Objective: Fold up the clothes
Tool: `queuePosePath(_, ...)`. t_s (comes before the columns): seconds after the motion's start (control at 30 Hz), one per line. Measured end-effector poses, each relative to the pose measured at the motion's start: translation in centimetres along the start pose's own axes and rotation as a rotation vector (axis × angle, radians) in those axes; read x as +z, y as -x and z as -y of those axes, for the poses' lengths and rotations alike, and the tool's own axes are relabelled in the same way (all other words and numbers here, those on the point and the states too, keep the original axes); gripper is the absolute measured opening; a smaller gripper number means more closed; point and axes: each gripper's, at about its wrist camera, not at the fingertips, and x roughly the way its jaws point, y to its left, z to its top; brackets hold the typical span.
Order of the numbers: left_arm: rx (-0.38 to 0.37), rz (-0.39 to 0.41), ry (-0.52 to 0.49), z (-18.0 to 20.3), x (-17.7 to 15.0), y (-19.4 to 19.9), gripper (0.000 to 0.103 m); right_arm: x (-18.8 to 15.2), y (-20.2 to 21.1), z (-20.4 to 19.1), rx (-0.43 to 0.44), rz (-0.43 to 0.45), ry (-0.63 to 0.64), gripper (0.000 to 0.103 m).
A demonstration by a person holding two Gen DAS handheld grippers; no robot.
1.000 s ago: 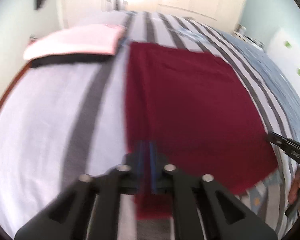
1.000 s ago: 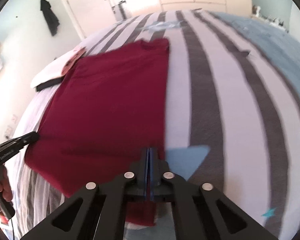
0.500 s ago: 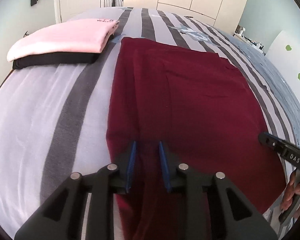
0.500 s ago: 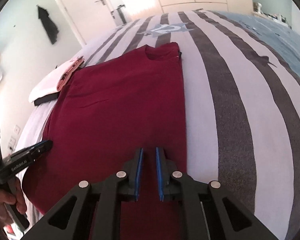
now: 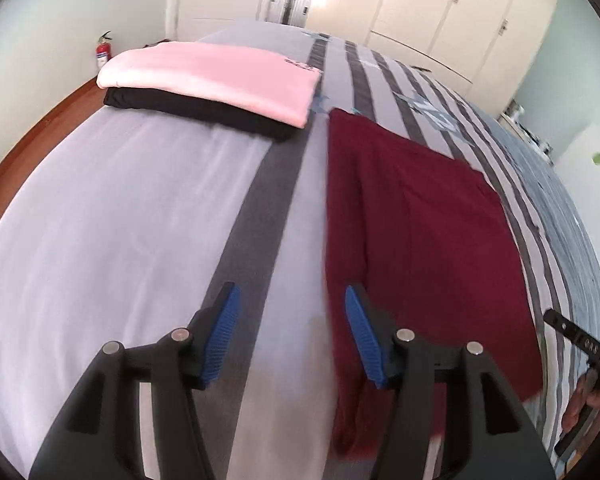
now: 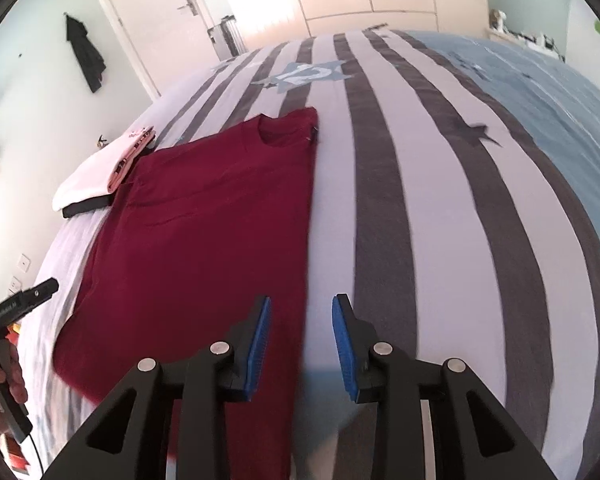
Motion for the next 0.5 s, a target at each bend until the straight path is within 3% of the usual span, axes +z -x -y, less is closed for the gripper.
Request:
queuePosePath(0.3,-0.070,-0.106,-0.040,1.9,-5.2,1.0,0.052,-4.8,0.9,-0.1,0.014,-0.107,-0.054,0.029)
queuePosePath(0.4,-0.132,-0.151,-0.009,1.5,-5.6,-0.7,0.052,-5.9,1.1,0.0,0.043,-0.107,-0.079,0.031)
queuePosePath(0.5,-0.141,-0.156,-0.006,1.0,-6.0,-1.2,0.052,-6.6,1.1,0.1,0.063,-0.106,-0.094,0.032)
